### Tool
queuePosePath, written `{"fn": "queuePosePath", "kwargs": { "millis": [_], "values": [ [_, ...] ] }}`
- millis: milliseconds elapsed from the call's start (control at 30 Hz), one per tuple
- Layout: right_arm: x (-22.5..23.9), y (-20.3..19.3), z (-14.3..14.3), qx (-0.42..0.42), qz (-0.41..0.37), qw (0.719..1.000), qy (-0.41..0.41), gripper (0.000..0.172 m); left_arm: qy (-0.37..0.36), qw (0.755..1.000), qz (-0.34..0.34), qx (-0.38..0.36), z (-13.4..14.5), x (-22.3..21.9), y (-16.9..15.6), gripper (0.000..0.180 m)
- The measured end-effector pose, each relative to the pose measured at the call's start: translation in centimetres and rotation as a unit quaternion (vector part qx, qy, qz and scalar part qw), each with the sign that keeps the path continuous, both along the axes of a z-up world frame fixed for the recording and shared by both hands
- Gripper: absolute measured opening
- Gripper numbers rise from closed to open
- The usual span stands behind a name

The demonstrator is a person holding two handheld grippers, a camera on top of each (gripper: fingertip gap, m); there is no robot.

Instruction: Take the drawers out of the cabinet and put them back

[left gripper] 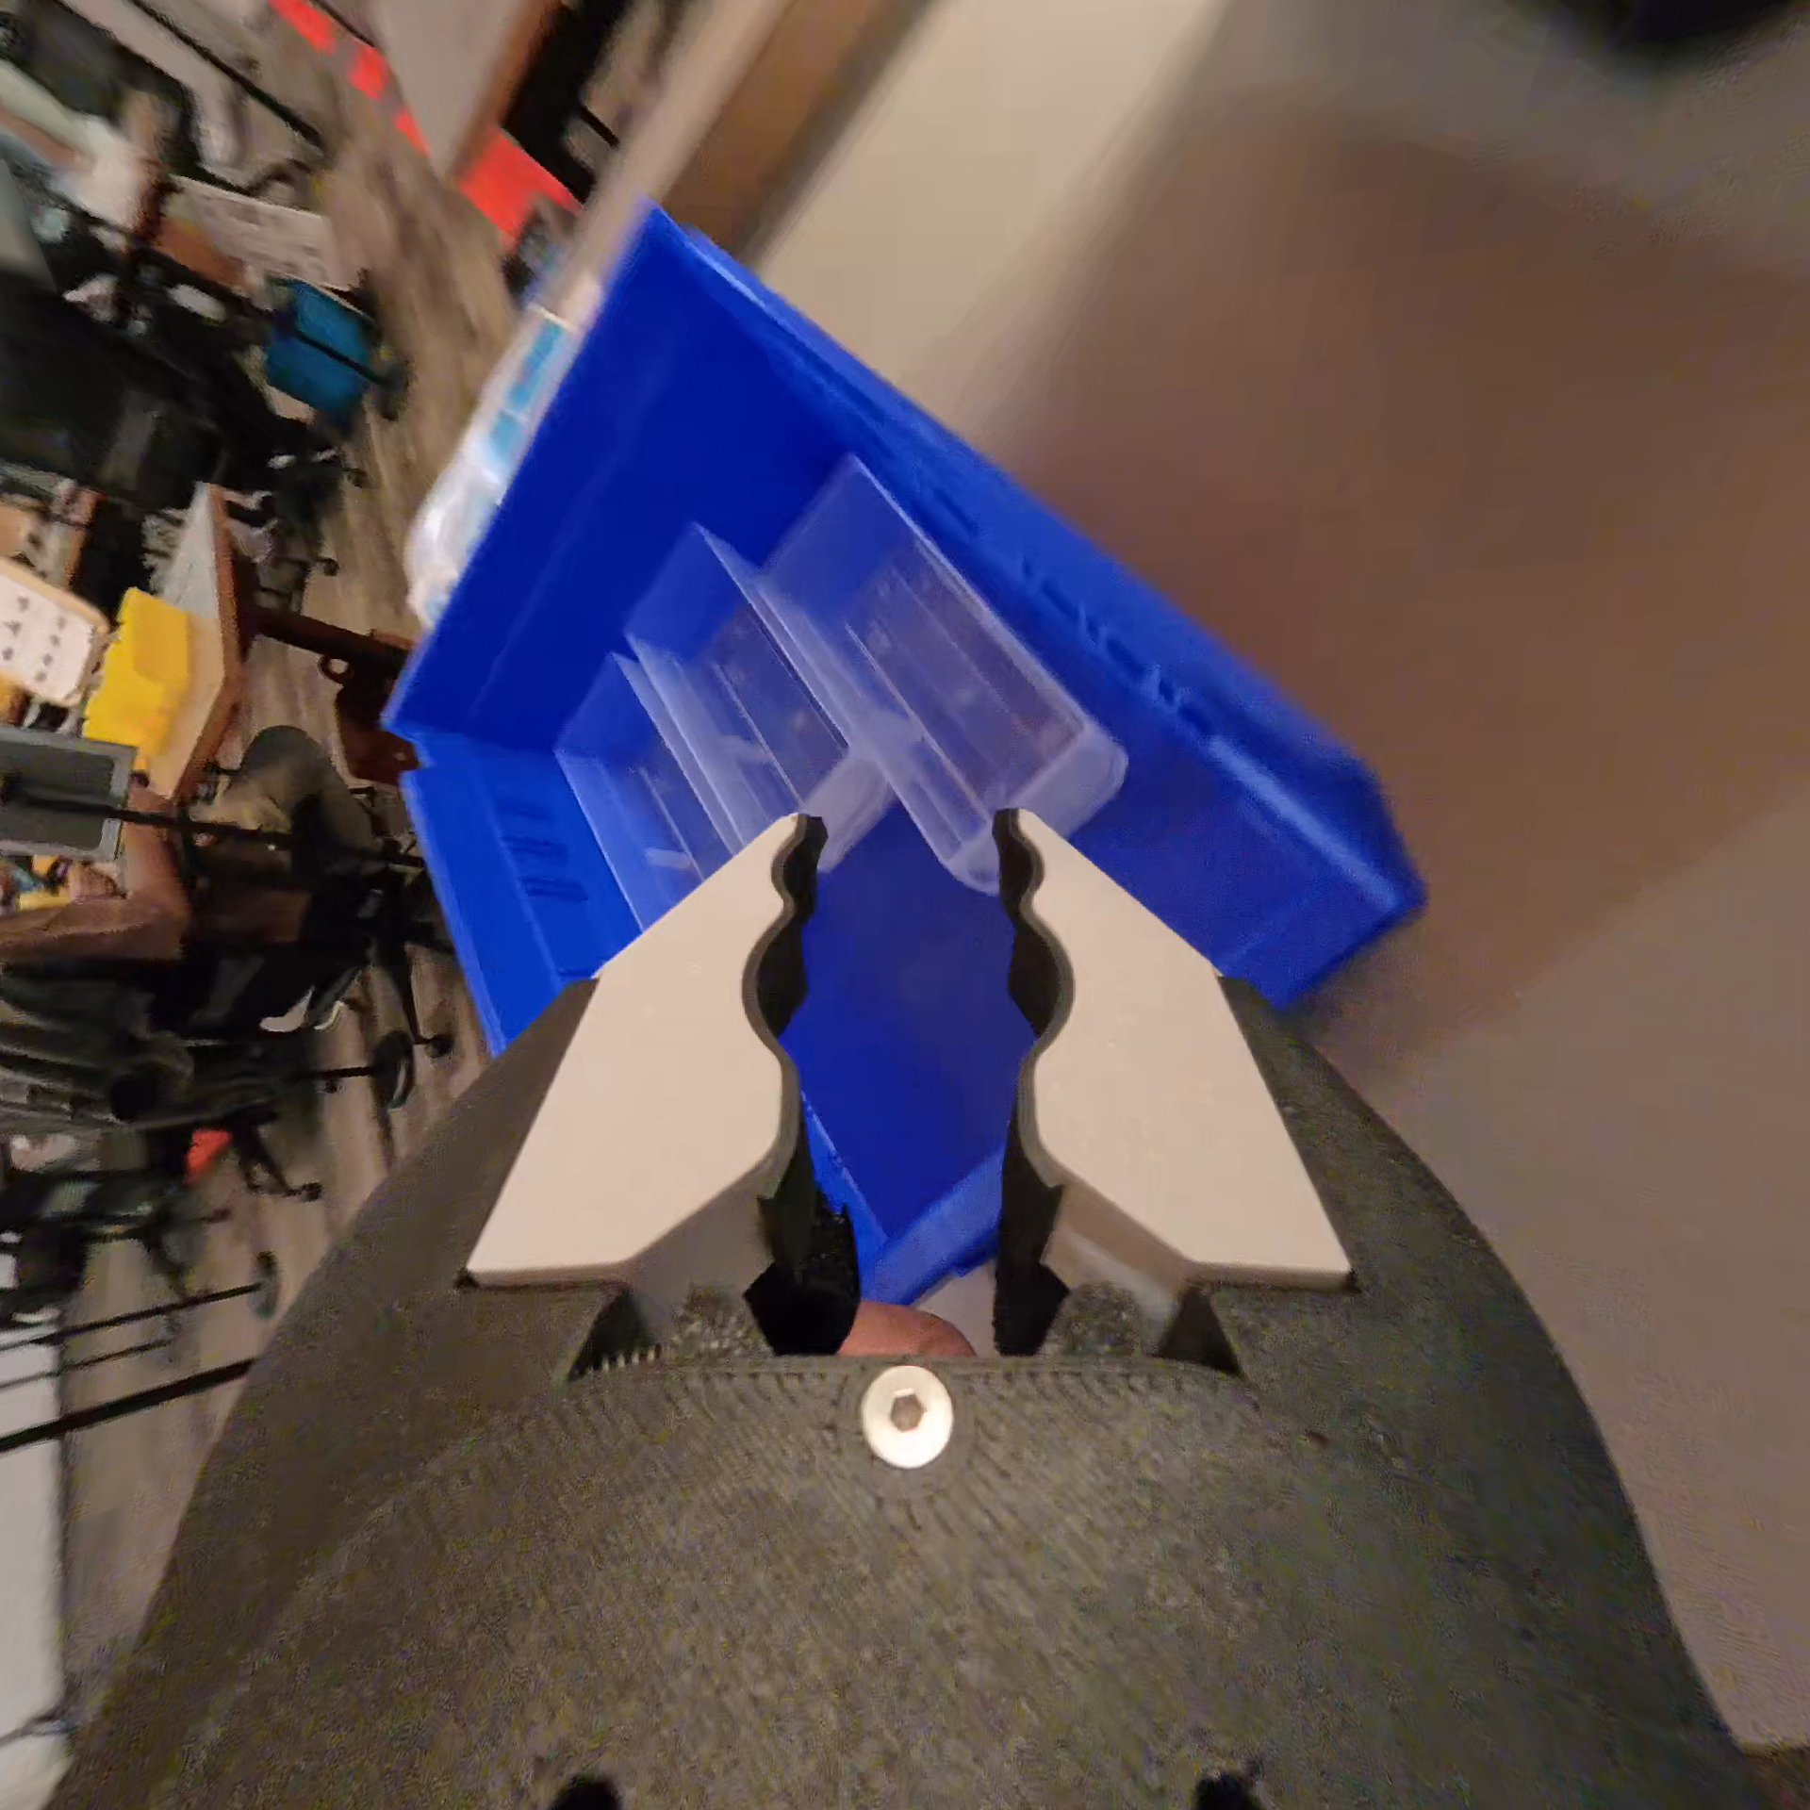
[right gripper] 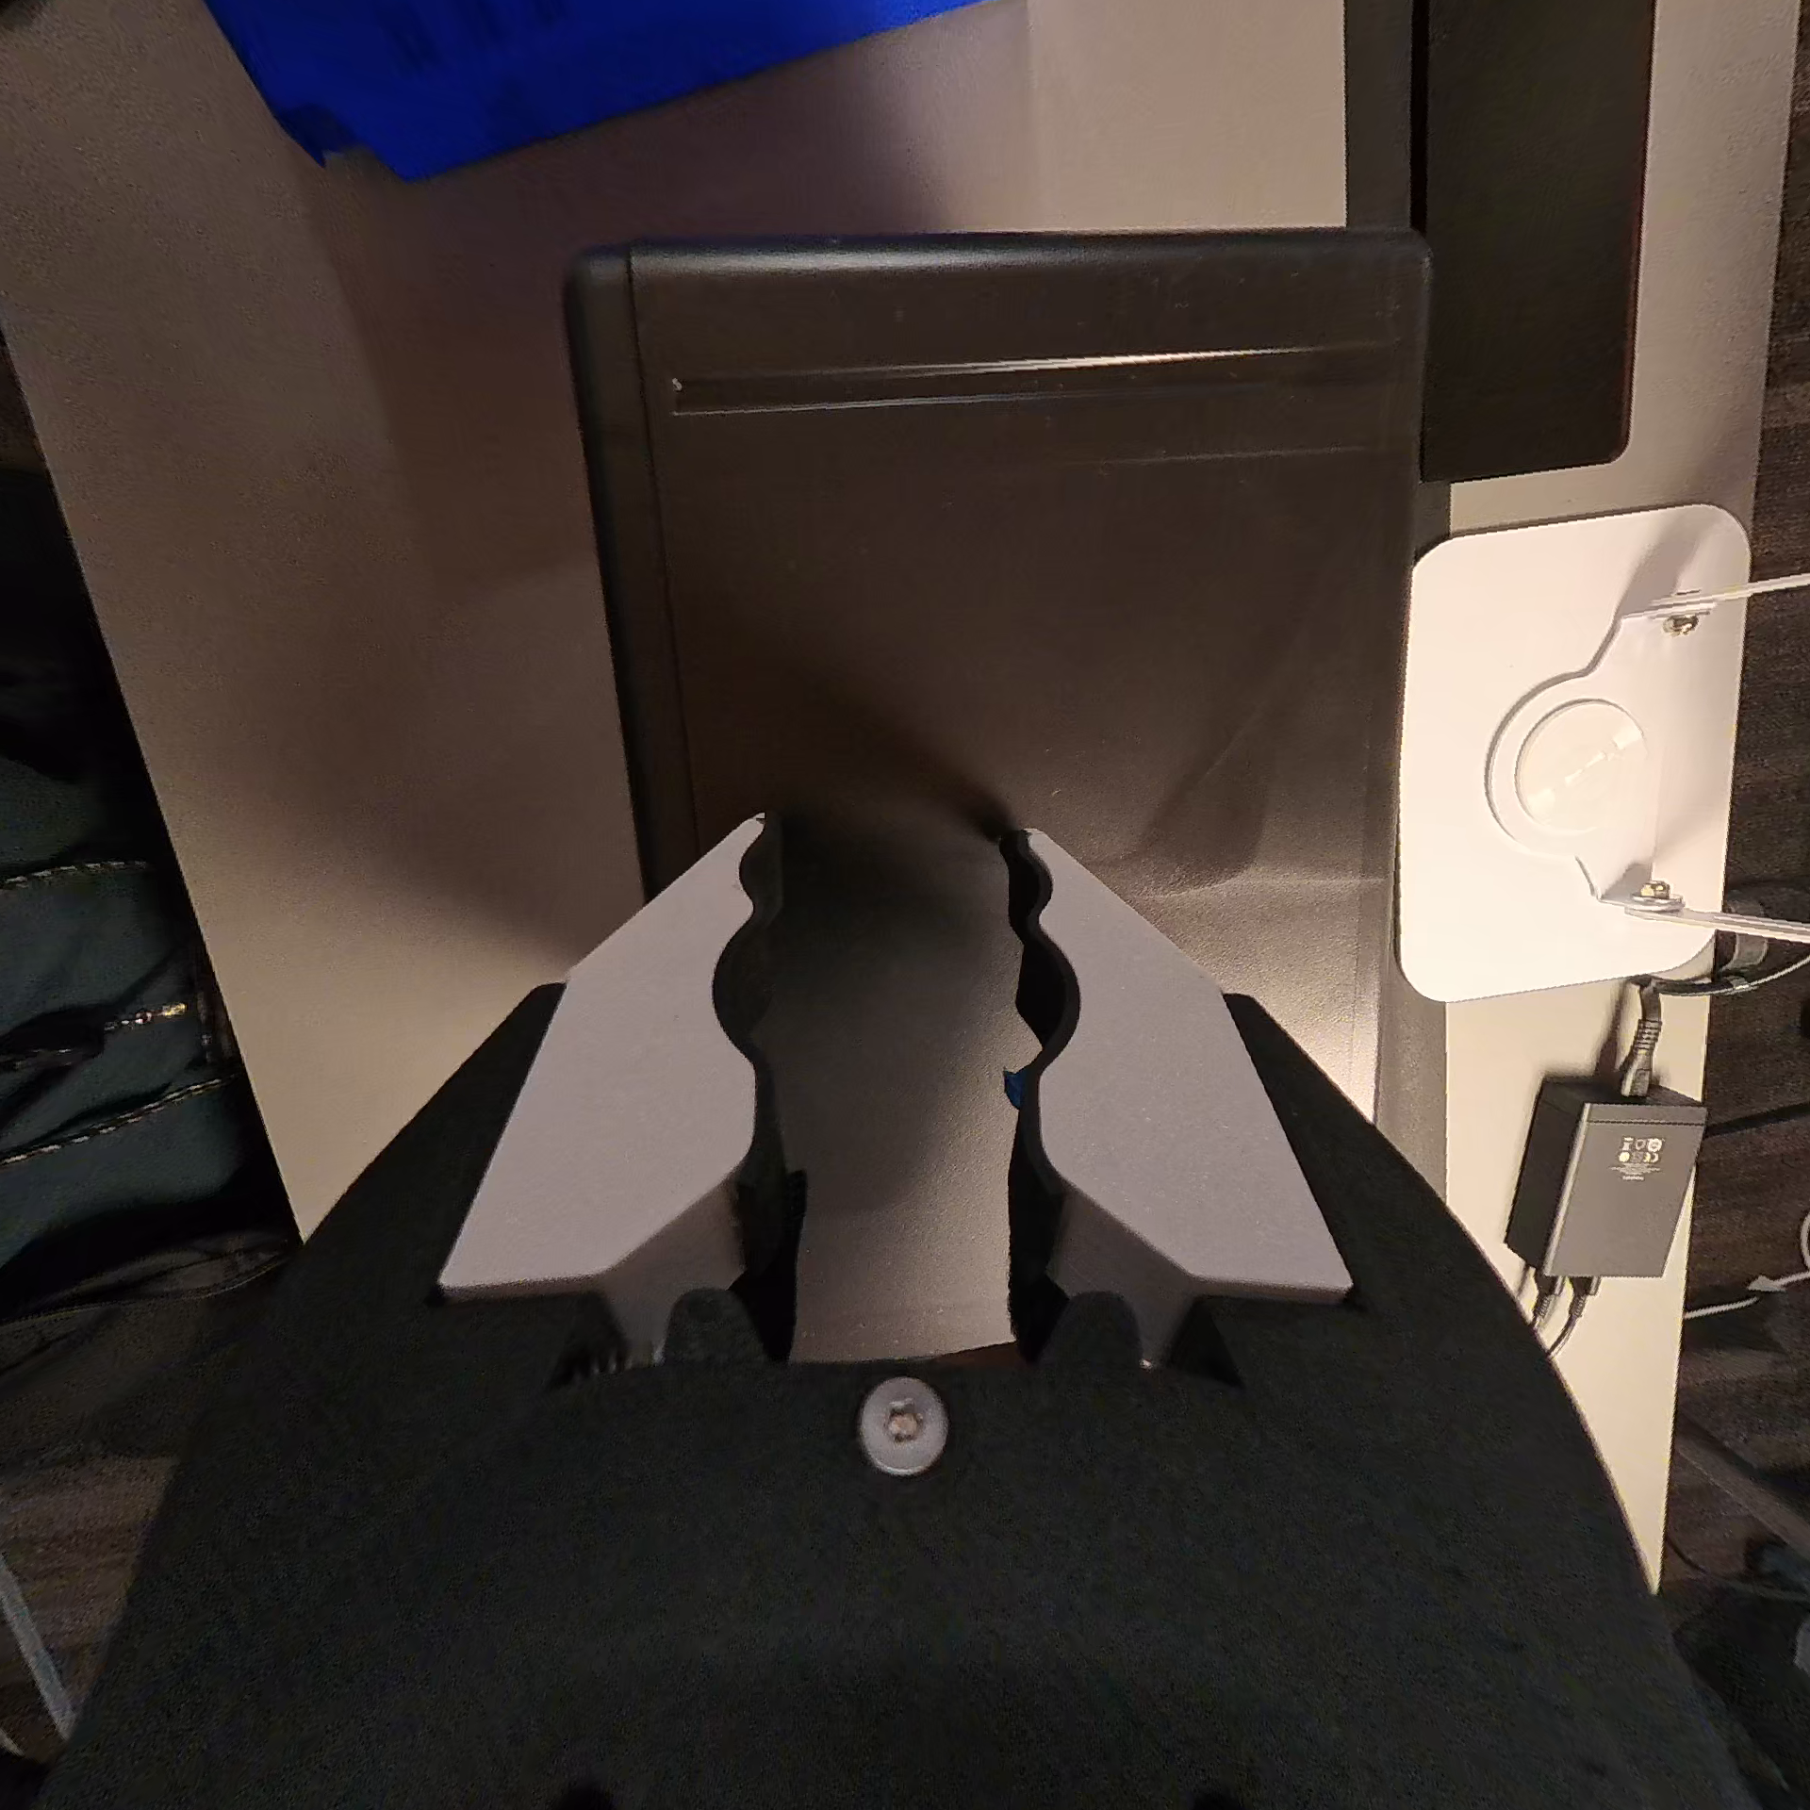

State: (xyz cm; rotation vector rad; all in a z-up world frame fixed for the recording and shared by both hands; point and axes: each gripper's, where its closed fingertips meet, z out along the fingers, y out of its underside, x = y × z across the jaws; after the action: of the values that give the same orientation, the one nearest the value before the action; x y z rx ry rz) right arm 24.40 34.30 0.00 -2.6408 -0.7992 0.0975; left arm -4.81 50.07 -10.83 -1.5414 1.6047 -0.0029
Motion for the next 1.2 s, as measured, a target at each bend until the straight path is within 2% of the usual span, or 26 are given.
{"fn": "queuePosePath", "kwargs": {
  "millis": [67,167,367,467,567,633,767,867,1000,1067,1200],
  "values": [
    [0.0,0.0,0.0,0.0,-0.002,1.0,0.001,0.048,0.069,0.997,-0.039,-0.001,-2.5,-0.5,0.4,0.032],
    [0.0,0.0,0.0,-0.003,-0.005,1.0,0.002,0.049,0.118,0.988,-0.096,-0.015,-5.1,0.1,0.4,0.033],
    [0.0,0.0,0.0,-0.012,-0.006,1.0,-0.002,0.049,0.19,0.972,-0.132,-0.048,-7.9,1.6,1.0,0.032],
    [0.0,0.0,0.0,-0.014,-0.007,1.0,-0.003,0.05,0.216,0.967,-0.132,-0.03,-8.9,2.0,1.8,0.025],
    [0.1,0.0,0.0,-0.013,-0.009,1.0,-0.001,0.05,0.207,0.969,-0.134,-0.012,-8.3,1.8,1.6,0.022],
    [0.0,0.0,-0.1,-0.012,-0.01,1.0,0.002,0.05,0.19,0.972,-0.138,0.011,-7.0,1.4,0.9,0.021],
    [0.1,0.0,-0.1,-0.011,-0.008,1.0,0.007,0.05,0.148,0.977,-0.128,0.082,-1.8,-0.1,-1.2,0.019],
    [0.0,0.0,-0.1,-0.01,-0.005,1.0,0.007,0.05,0.112,0.974,-0.147,0.129,2.8,-0.9,-4.3,0.019],
    [0.0,0.0,-0.1,-0.008,-0.003,1.0,0.008,0.05,0.067,0.95,-0.258,0.161,6.7,1.4,-12.2,0.019],
    [0.0,0.0,0.0,-0.006,-0.005,1.0,0.007,0.05,0.06,0.927,-0.324,0.178,6.9,3.9,-16.4,0.019],
    [0.1,0.0,0.0,-0.003,-0.012,1.0,0.007,0.05,0.052,0.874,-0.456,0.159,4.7,9.2,-23.9,0.019]
  ]
}}
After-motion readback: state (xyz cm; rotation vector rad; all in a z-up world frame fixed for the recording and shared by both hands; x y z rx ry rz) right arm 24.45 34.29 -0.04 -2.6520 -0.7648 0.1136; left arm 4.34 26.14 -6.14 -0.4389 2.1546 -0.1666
